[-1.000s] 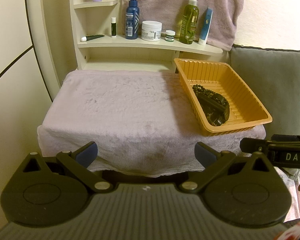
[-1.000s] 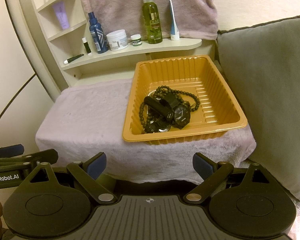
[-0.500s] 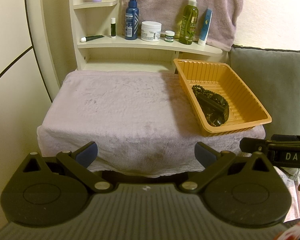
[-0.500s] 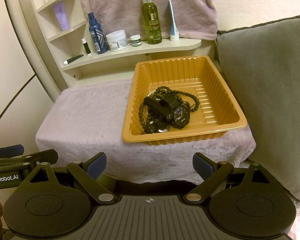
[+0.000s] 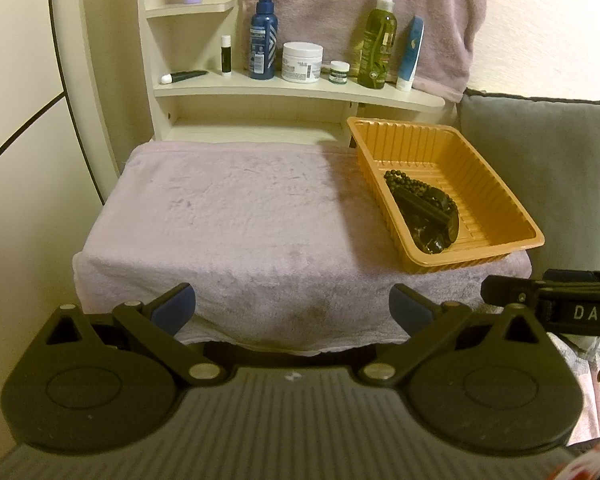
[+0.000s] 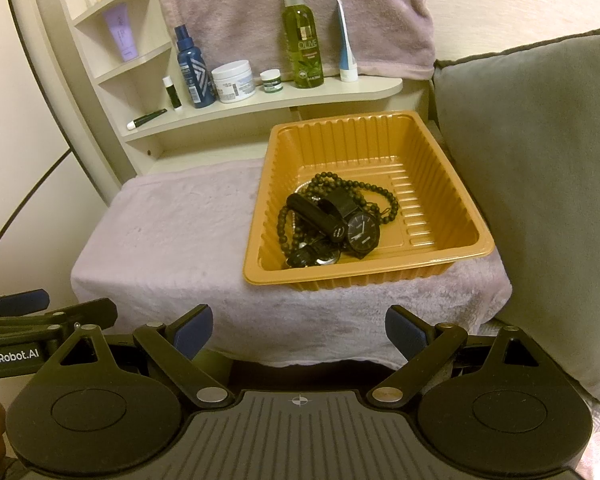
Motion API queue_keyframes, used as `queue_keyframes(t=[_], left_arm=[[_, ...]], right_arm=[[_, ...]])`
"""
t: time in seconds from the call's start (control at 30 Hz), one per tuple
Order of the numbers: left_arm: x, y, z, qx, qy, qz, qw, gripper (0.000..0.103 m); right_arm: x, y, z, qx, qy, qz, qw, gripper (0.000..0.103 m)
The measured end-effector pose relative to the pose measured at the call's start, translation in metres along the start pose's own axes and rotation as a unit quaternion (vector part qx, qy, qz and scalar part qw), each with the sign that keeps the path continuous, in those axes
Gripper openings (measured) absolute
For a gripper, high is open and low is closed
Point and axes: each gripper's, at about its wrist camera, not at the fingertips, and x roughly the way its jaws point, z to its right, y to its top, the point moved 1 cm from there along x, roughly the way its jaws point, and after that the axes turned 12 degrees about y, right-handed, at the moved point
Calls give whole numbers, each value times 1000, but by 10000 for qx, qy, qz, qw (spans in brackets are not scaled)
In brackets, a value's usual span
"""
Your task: Organize jewelry
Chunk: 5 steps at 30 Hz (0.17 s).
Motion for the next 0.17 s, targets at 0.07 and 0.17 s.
queue_keyframes(t=[0.07,0.17], left_arm=[[-2,0,-1,-70,22,115,9999,103],[-1,2,-4,-133,-23,118,9998,103]], right_arm=[[0,0,0,-7,2,4,10000,93],[0,0,0,-2,6,11,10000,93]])
